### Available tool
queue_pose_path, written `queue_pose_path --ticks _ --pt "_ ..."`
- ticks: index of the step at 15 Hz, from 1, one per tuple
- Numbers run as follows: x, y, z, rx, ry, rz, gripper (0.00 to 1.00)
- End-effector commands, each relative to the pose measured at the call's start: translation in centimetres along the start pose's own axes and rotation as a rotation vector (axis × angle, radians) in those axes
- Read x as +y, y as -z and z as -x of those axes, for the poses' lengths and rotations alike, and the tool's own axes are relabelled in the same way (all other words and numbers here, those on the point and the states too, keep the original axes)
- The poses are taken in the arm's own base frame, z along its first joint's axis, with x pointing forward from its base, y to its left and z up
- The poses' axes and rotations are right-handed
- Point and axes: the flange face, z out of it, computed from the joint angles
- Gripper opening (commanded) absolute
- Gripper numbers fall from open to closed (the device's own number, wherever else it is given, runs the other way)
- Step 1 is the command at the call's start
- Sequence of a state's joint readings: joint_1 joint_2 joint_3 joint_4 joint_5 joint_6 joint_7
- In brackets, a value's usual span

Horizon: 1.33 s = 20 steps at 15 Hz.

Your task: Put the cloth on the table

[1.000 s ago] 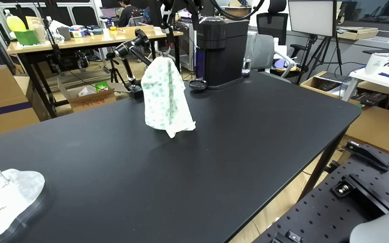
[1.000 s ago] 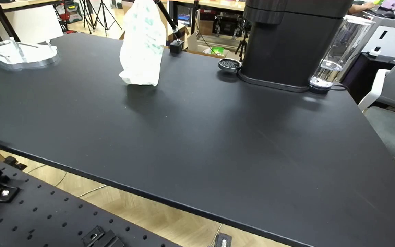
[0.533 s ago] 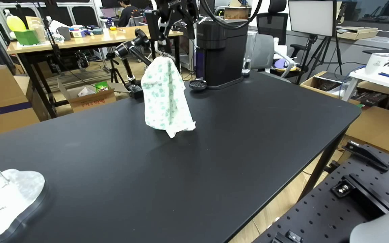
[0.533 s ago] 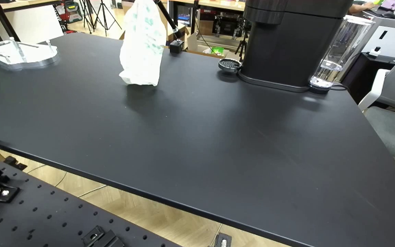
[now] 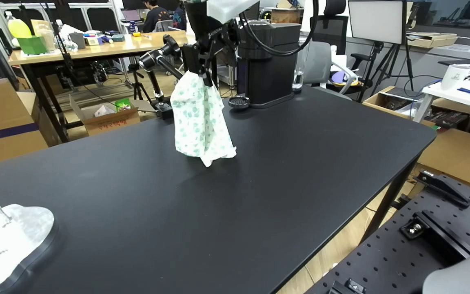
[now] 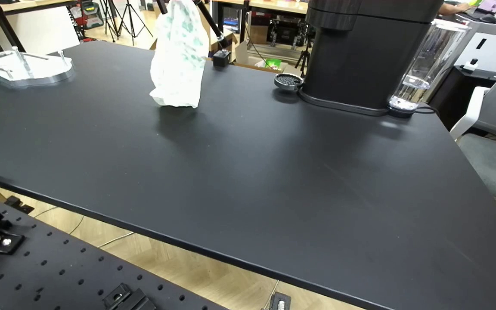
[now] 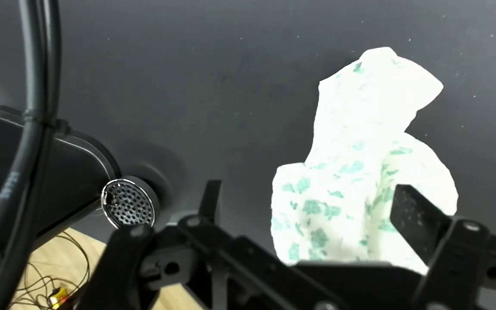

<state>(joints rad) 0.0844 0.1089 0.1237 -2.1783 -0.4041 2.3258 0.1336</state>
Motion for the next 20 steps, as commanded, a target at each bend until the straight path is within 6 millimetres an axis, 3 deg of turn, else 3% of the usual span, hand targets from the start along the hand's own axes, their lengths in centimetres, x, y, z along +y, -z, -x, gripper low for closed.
queue_pose_path --ticks 1,2,12,16,20 --pt "-0.2 -0.8 -0.6 0.027 -0.004 0.023 0.75" --pt "-0.4 -1.1 -0.7 0.031 0.004 0.018 0.74" --pt "-1.9 -1.6 -1.0 0.060 0.035 -0.025 0.03" --pt "-2.3 0.2 0.1 0.051 0.040 -0.080 0.01" --pt "-2.6 4.0 2.2 0.054 0.046 -0.130 0.01"
